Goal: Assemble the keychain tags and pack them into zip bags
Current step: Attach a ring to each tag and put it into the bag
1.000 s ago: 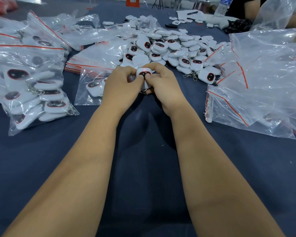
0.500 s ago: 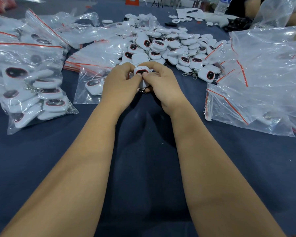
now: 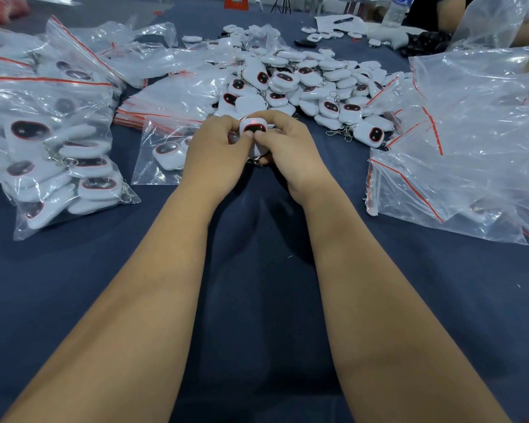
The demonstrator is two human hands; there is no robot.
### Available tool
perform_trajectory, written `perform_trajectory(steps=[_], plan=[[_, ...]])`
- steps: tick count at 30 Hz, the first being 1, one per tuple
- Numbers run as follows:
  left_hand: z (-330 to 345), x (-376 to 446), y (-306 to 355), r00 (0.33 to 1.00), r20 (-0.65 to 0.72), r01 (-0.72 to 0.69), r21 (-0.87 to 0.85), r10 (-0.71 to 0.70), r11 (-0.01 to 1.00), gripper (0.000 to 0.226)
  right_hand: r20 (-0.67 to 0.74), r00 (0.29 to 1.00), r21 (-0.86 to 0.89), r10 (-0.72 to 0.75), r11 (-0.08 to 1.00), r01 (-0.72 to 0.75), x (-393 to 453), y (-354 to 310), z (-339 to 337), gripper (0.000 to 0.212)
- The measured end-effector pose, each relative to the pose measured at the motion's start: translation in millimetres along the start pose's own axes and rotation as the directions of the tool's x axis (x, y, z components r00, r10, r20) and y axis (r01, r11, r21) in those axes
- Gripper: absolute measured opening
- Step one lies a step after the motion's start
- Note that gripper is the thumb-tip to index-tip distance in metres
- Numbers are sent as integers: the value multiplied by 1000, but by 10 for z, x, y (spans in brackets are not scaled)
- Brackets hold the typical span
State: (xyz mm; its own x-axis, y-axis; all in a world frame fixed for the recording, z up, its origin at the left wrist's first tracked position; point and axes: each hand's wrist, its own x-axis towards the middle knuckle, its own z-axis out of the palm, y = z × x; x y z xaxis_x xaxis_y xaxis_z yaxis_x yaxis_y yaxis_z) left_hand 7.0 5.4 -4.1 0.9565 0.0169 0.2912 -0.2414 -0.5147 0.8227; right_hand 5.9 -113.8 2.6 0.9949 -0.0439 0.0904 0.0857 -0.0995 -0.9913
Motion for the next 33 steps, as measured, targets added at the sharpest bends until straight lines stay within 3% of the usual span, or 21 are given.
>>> perform_trajectory(steps=[4, 6, 9, 12, 15, 17, 19, 23, 28, 31, 33], plan=[[-13, -22, 30, 999, -37, 4, -67, -6, 998, 14, -23, 1000, 44, 6, 999, -5, 15, 6, -7, 30], [-26, -34, 39, 998, -54, 24, -125, -31, 992, 25, -57, 998, 79, 7, 997, -2, 22, 16, -9, 28], [-30, -8, 6, 995, -95, 37, 8, -36, 999, 45, -117, 993, 161, 31, 987, -11, 29, 9, -22, 23], [-25, 13, -36, 995, -99, -2, 94, 12, 996, 49, -168, 984, 331, 63, 944, -4, 24, -36, -47, 17], [-12, 6, -67, 995, -31, -85, 158, 91, 984, 58, -135, 990, 530, 40, 847, 38, 16, -60, -82, 17], [-9, 22, -74, 990, -16, -131, 243, 139, 961, 60, -104, 995, 563, 8, 825, 53, 8, -65, -80, 17], [-4, 45, -68, 987, -34, -144, 269, 159, 952, 58, -121, 992, 469, -19, 880, 74, 4, -60, -51, 17], [20, 30, -41, 985, -99, -128, 132, 142, 983, 66, -154, 986, 114, -69, 990, 87, -8, 2, 6, 19], [54, -19, 3, 957, -88, -269, 76, 275, 960, 62, -83, 988, -162, -129, 980, 115, -44, 20, 59, 9], [28, -55, 20, 975, -69, -222, -211, 212, 952, 72, -32, 989, -246, -142, 961, 130, -17, 46, 55, 33], [-4, -56, 42, 982, -142, -175, -425, 125, 888, 68, -37, 991, -301, -128, 947, 111, 3, 53, 67, 22]])
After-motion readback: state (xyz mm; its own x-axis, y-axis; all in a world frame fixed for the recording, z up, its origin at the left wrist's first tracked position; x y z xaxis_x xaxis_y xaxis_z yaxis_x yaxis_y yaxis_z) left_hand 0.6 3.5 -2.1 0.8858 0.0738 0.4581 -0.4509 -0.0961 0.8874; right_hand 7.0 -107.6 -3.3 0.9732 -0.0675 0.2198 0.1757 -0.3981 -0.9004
